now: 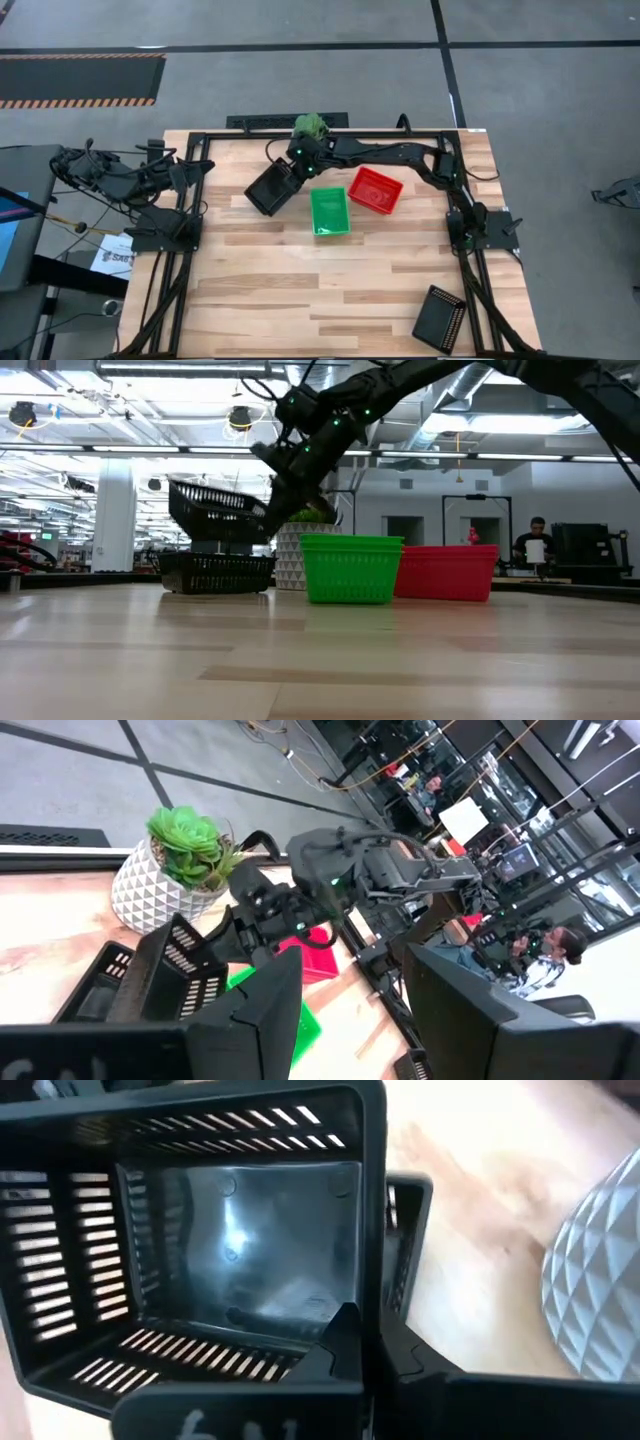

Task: Stack baskets by color
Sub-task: Stack the middle black bin on the top black bin

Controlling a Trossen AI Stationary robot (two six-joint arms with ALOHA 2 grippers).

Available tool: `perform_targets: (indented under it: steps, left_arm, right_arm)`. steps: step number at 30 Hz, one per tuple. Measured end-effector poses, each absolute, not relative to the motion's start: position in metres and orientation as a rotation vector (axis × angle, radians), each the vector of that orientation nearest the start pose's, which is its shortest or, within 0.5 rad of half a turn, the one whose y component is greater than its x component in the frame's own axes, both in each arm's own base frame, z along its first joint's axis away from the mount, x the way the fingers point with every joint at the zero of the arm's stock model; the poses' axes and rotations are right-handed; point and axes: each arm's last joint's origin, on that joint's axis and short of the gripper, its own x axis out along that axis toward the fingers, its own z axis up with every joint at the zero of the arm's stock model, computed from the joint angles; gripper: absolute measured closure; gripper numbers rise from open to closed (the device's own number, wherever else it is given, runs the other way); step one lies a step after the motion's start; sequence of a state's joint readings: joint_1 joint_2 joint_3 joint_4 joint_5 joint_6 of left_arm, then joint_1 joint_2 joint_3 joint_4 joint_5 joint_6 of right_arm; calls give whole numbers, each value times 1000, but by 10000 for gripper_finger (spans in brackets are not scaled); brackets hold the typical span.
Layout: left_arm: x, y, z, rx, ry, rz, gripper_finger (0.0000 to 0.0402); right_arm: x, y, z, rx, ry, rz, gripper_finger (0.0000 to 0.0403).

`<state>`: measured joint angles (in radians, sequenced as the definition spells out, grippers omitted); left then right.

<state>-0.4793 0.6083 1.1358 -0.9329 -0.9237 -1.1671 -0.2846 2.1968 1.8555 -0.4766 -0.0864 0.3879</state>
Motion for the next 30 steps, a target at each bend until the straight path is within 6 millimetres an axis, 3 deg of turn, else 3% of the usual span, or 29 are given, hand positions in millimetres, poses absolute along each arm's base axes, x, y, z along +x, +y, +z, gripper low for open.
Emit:
perform_targets:
  steps: [8,30]
  left_arm:
    - [67,-9,396,-873,21,555,239]
    - [66,-8,396,-867,21,560,239]
  right_arm:
    - [474,-138,213,493,781,-342,396]
    - [476,-140,215,485,747,-341,379]
